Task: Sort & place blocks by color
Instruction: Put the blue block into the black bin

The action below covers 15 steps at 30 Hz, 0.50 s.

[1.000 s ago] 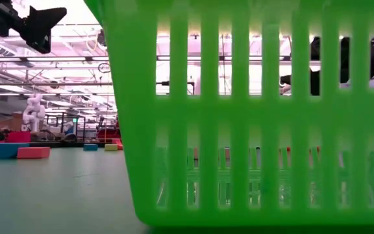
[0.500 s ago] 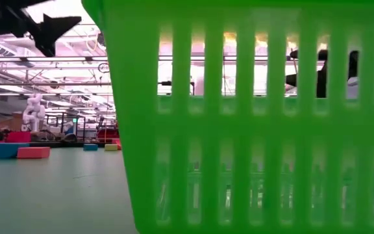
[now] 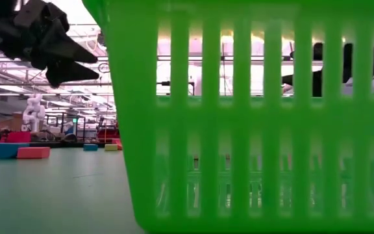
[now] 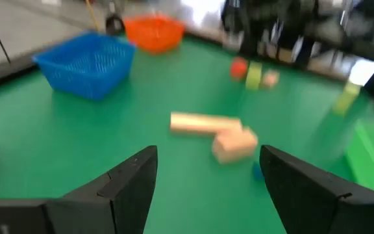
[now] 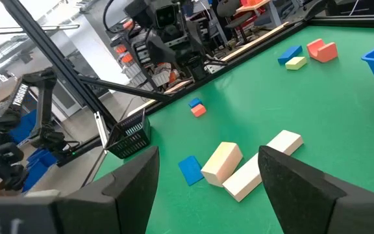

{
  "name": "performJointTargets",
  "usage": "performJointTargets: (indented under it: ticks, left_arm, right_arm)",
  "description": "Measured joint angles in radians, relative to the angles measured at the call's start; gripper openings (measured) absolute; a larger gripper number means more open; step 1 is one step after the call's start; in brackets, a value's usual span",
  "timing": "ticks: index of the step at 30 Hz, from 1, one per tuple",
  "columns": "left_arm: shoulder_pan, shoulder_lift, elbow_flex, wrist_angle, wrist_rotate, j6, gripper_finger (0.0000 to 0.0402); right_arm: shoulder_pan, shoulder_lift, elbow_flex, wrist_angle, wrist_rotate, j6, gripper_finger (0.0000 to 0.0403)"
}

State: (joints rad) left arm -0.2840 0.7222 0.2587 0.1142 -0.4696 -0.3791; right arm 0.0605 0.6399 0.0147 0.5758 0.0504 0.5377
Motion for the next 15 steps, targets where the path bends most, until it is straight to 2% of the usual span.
performJointTargets:
  ticks: [5, 11, 15]
  left_arm:
    - [0.024, 0.091, 0.141, -0.308, 0.134, -0.033, 0.0269]
    - [0.024, 0.161, 0.27, -0.692, 0.38, -0.168, 0.0269]
    - [0.024, 0.193, 0.32, -0.912, 0.417, -0.27, 0.0269]
  right_arm:
    - [0.0, 0.0, 0.0, 0.0, 0.0, 0.0, 0.0254]
    - [0.0, 0.0, 0.0, 0.0, 0.0, 0.0, 0.0254]
    - [0.0, 0.0, 0.0, 0.0, 0.0, 0.0, 0.0254]
